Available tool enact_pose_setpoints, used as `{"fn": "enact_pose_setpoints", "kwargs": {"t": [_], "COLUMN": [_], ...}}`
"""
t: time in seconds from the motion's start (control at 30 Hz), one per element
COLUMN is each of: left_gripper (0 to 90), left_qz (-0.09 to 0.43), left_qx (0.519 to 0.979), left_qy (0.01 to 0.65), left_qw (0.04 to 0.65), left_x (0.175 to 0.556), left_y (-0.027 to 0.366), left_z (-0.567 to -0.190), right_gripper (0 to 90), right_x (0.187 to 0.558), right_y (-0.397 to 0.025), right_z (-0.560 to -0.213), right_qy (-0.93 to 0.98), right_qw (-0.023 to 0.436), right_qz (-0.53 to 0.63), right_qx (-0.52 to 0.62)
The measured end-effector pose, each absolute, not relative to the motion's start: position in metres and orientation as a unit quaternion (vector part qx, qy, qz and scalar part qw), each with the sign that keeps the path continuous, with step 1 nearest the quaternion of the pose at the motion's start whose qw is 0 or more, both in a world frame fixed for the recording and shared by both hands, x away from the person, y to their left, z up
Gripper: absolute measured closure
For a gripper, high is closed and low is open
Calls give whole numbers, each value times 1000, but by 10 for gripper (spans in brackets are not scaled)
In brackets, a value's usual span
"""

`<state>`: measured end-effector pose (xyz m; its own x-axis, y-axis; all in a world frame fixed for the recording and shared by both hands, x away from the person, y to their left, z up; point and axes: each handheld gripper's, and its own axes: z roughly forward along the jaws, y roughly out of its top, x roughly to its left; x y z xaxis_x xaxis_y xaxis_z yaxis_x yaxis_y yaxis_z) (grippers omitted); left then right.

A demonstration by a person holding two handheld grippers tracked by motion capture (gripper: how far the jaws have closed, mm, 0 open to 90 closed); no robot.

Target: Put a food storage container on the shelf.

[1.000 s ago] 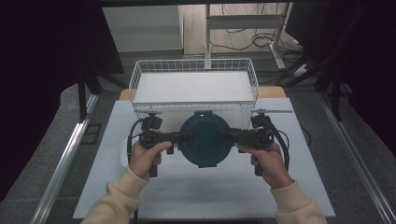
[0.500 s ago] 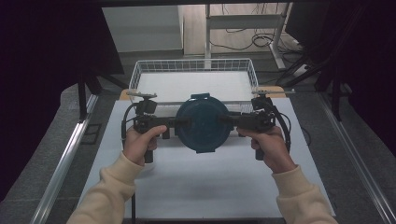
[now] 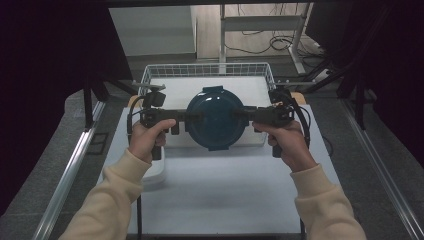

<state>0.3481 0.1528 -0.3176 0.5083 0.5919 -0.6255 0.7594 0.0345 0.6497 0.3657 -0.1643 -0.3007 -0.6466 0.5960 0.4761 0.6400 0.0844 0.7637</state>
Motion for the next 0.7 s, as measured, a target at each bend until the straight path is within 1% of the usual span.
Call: {"fn": "enact_pose_setpoints", "kwargs": {"t": [0.4, 0.7], "left_gripper": [372, 372], "left_qz": [-89, -86], "left_qx": [692, 694], "left_qy": [489, 489], "left_qw": [524, 521], "left_x": [372, 388], "left_y": [160, 164], "left_z": [-297, -282], "right_gripper": [406, 409], "right_x": [386, 400], "right_y": [-159, -156], "right_z": [-280, -271], "right_qy": [-735, -731], "right_qw": [16, 18], "right_qz": [-535, -543], "right_qx": [-416, -413]}}
